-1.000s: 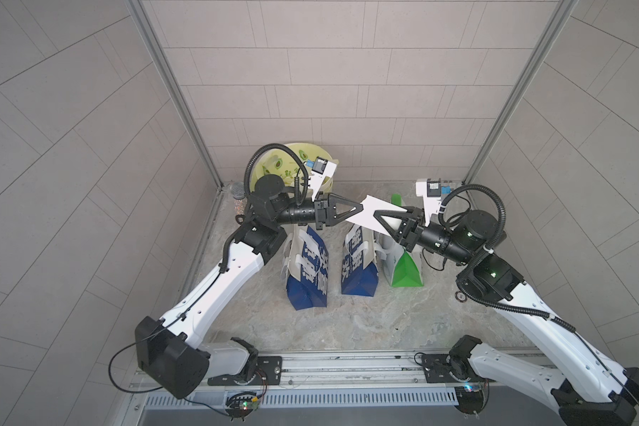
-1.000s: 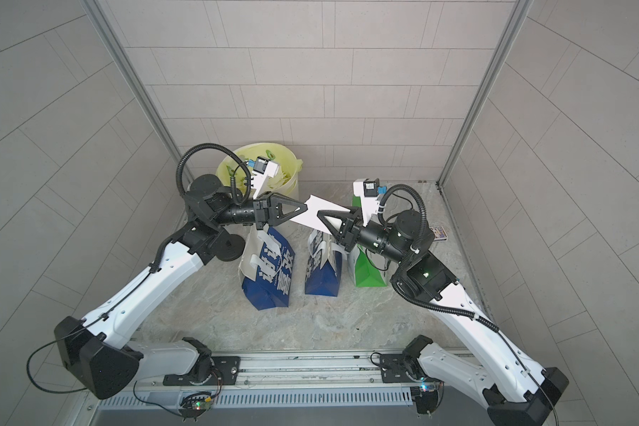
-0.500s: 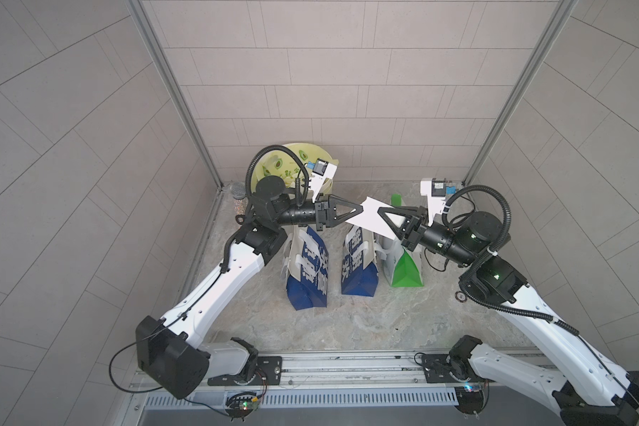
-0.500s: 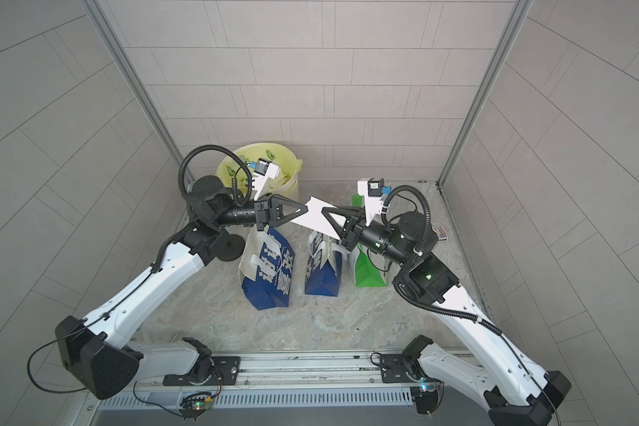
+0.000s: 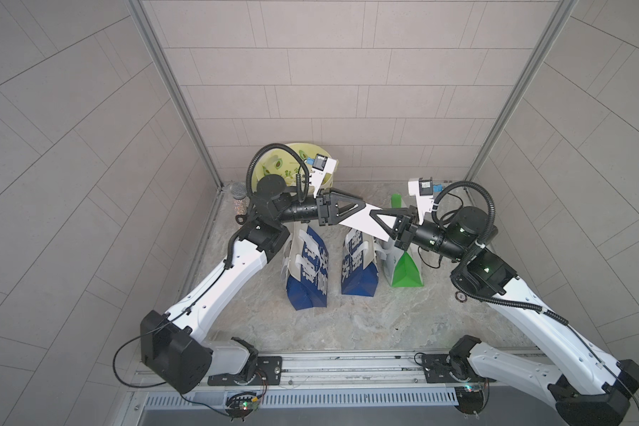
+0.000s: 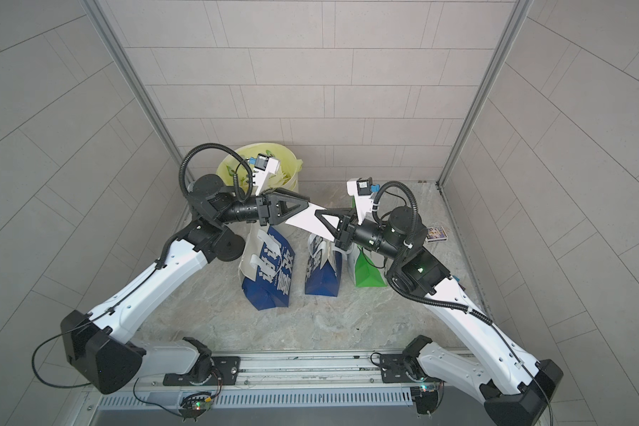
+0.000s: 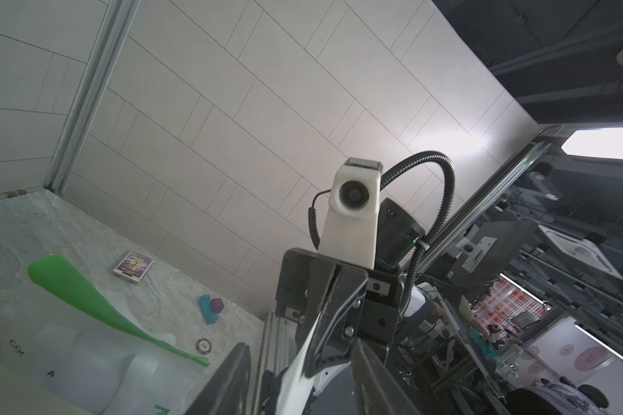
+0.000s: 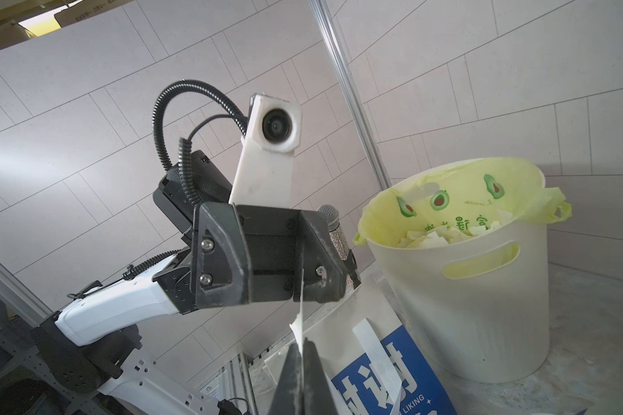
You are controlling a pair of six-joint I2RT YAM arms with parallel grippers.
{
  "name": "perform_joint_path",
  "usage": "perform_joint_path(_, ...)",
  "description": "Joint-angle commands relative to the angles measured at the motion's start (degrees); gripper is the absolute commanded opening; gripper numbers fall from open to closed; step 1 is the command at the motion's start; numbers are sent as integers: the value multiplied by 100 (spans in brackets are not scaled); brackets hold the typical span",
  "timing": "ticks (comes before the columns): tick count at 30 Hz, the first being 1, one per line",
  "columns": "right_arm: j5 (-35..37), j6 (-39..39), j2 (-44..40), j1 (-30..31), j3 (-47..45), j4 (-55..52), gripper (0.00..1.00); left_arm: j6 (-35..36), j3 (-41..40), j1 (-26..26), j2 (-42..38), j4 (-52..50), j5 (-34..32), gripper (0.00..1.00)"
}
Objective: Shred takeout receipts and throw away
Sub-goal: Shred the takeout receipt.
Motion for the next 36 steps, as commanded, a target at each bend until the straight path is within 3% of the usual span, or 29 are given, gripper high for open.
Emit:
perform_joint_path(1, -188, 180, 21, 15, 139, 409, 0, -413, 262, -30, 140, 754, 241, 36)
perform_joint_path(4, -209, 223, 114, 19, 161, 513, 0, -490, 321, -37, 211, 845, 354, 28)
perform_joint_path(9, -181, 215, 190, 15, 211, 549, 0, -563, 296, -38, 244, 898, 403, 26)
perform_joint_path(20, -79, 57, 258, 19, 370, 192, 0, -543, 190, -47, 154, 797, 331, 9)
perform_joint_path(26, -112, 38, 276, 14, 405, 137, 0, -58, 220, -39, 46, 192, 156, 10)
perform_joint_path(29, -110, -8, 262, 17, 415, 103, 0, 188, 262, -43, -5, -52, 81, 1)
perform_joint_path(33, -11, -557, 267, 14, 612, -465, 0, 458, 351, -47, -98, -552, -232, 0)
perform_joint_path(36, 457, -1587, 229, 65, 885, -1178, 0, 1012, 620, -110, -152, -1743, -821, 0)
